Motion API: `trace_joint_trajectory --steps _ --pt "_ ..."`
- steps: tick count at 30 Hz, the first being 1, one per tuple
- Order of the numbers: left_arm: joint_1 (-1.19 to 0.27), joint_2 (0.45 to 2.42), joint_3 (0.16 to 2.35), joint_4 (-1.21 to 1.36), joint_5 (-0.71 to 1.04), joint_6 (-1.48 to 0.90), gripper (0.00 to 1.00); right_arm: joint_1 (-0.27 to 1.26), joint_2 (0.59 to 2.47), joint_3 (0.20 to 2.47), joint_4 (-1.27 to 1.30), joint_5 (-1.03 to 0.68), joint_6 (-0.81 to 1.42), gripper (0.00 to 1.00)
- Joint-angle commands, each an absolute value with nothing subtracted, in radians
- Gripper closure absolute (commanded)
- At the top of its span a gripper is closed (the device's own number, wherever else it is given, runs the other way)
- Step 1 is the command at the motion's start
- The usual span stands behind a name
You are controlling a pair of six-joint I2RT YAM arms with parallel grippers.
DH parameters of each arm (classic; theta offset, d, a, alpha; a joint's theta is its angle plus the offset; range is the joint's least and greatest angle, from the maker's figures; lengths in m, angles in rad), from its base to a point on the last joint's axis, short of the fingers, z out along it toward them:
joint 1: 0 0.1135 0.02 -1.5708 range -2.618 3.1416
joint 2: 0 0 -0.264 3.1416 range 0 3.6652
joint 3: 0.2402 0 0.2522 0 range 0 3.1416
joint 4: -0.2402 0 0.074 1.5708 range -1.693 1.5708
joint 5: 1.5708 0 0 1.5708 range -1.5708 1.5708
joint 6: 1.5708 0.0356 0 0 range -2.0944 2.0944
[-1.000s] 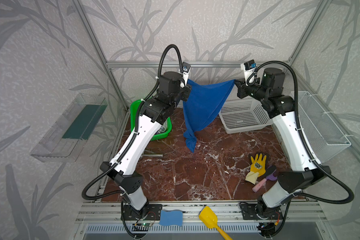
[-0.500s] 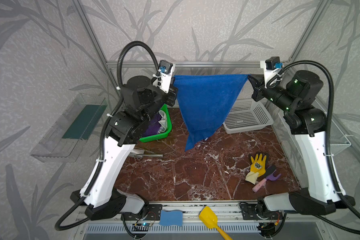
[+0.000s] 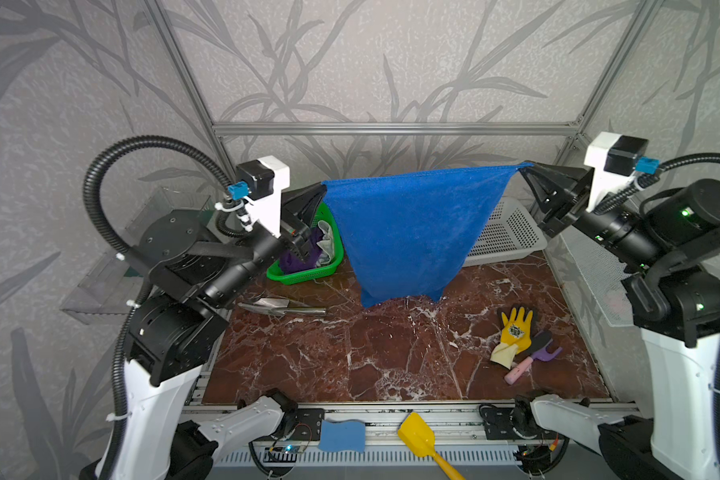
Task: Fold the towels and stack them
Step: 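Lift the blue towel high with both grippers, stretching it apart between them, then lower the hanging towel onto the table with both grippers, laying it lengthwise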
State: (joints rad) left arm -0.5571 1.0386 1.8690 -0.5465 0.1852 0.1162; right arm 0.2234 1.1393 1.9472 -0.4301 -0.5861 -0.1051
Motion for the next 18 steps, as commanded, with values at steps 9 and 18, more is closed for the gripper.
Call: trace_joint_trajectory --steps 9,18 --pt "-0.554 1.049 1.958 -0.505 0.115 0.173 1.0 0.221 1.185 2.095 -0.413 -0.6 -0.042 1.0" --pt "-0.554 1.168 1.94 -0.453 -0.083 0.314 1.0 0.221 1.265 1.997 -0.371 -0.529 -0.085 1.0"
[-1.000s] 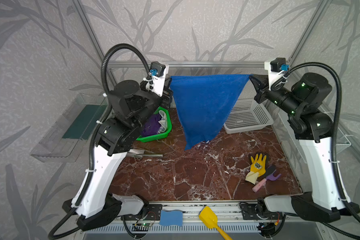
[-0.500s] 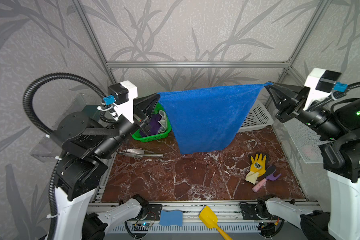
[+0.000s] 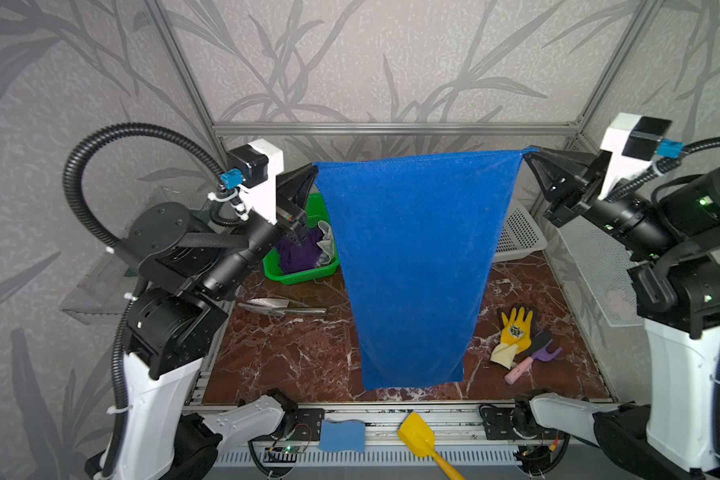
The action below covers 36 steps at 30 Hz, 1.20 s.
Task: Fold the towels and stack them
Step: 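Lower the hanging towel onto the table with both grippers, laying it lengthwise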
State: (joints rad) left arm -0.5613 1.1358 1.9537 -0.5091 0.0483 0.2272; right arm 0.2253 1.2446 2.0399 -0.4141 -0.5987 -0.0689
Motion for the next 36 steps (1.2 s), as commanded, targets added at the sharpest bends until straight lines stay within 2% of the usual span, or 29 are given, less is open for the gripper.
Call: trace_joint_trajectory --steps 1,7,14,20,29,36 --pt "-0.553 1.186 1.934 -0.44 -0.106 0.331 1.0 0.221 1.274 1.98 -0.357 -0.519 -0.089 1.0" --pt "-0.502 1.344 1.949 -0.389 -0.121 0.372 1.0 0.221 1.372 1.916 -0.312 -0.466 -0.137 1.0" --pt "-0.356 1.542 1.985 -0.342 -0.063 0.284 1.0 0.217 1.551 1.926 -0.281 -0.397 -0.204 1.0" --pt "-0.287 1.686 1.976 -0.314 -0.06 0.261 1.0 0.208 1.716 1.946 -0.254 -0.4 -0.21 1.0" --pt "-0.244 1.878 1.907 -0.224 -0.093 0.275 1.0 0.199 1.927 1.891 -0.173 -0.396 -0.242 1.0" --pt "-0.243 1.992 1.927 -0.2 -0.171 0.296 1.0 0.199 2.013 1.891 -0.139 -0.42 -0.223 1.0"
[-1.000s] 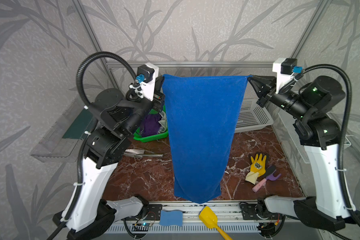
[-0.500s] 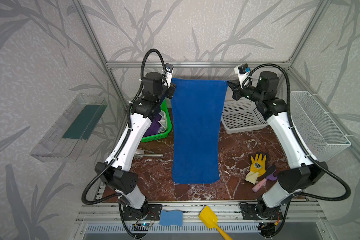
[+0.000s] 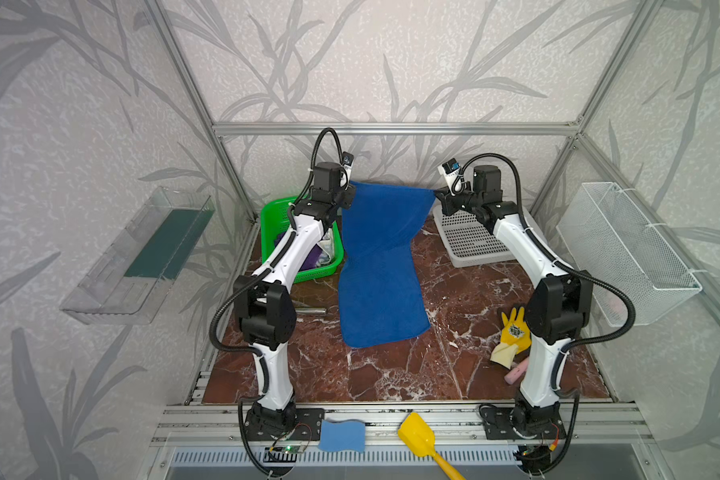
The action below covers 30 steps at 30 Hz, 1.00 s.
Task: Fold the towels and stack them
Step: 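Lower the hanging towel onto the table with both grippers, laying it lengthwise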
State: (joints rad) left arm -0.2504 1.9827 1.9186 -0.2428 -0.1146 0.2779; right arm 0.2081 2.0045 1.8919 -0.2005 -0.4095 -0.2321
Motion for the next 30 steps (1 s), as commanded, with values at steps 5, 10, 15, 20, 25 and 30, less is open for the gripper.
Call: trace_joint_trajectory --steps 5,10,15,20,25,30 --pt "-0.247 1.99 1.918 -0.214 -0.177 0.301 1.0 0.198 2.008 1.856 -0.136 -0.406 -0.234 1.0" --pt "-0.247 1.935 1.863 -0.202 -0.202 0.31 1.0 0.198 1.989 1.795 -0.12 -0.404 -0.233 1.0" --pt "-0.258 1.871 1.864 -0.23 -0.185 0.32 1.0 0.196 1.945 1.736 -0.09 -0.351 -0.241 1.0" --pt "-0.267 1.835 1.851 -0.253 -0.163 0.336 1.0 0.194 1.918 1.714 -0.083 -0.366 -0.236 1.0" --pt "-0.268 1.817 1.786 -0.249 -0.2 0.353 1.0 0.194 1.899 1.661 -0.071 -0.395 -0.233 1.0" --pt "-0.268 1.793 1.718 -0.239 -0.193 0.355 1.0 0.193 1.881 1.611 -0.071 -0.408 -0.247 1.0"
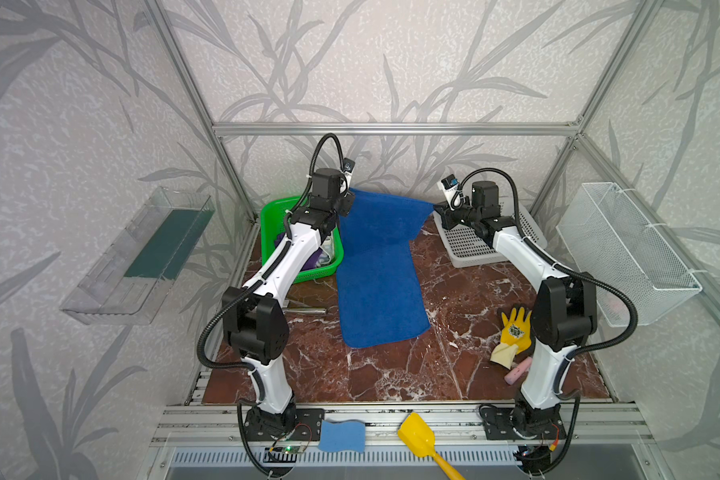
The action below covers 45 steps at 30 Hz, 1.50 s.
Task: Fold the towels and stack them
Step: 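Lower the hanging towel onto the table with both grippers, laying it lengthwise, then drag the held far towel edge toward the robot with both grippers, folding it over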
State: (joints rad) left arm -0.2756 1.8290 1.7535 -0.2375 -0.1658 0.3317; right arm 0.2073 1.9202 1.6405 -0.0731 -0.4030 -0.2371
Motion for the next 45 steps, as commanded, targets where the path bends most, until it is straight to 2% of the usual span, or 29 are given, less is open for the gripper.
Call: trace_joint_trajectory --steps 1,8,17,26,37,45 --pt "-0.268 1.791 1.707 -0.238 -0.19 0.354 1.0 0.194 1.878 1.603 -0.071 -0.408 -0.248 1.0" --pt "-0.269 1.736 1.6 -0.228 -0.186 0.319 1.0 0.195 1.861 1.546 -0.073 -0.435 -0.252 1.0" --pt "-0.298 1.585 1.331 -0.153 -0.195 0.23 1.0 0.196 1.814 1.406 -0.083 -0.489 -0.241 1.0" --pt "-0.373 1.448 1.117 -0.158 -0.261 0.117 1.0 0.24 1.748 1.311 -0.257 -0.45 -0.263 1.0" --pt "-0.447 1.364 0.967 -0.281 -0.312 -0.066 1.0 0.285 1.658 1.127 -0.282 -0.45 -0.219 1.0" --pt "-0.457 1.278 0.897 -0.352 -0.226 -0.137 1.0 0.306 1.635 1.073 -0.349 -0.452 -0.212 1.0"
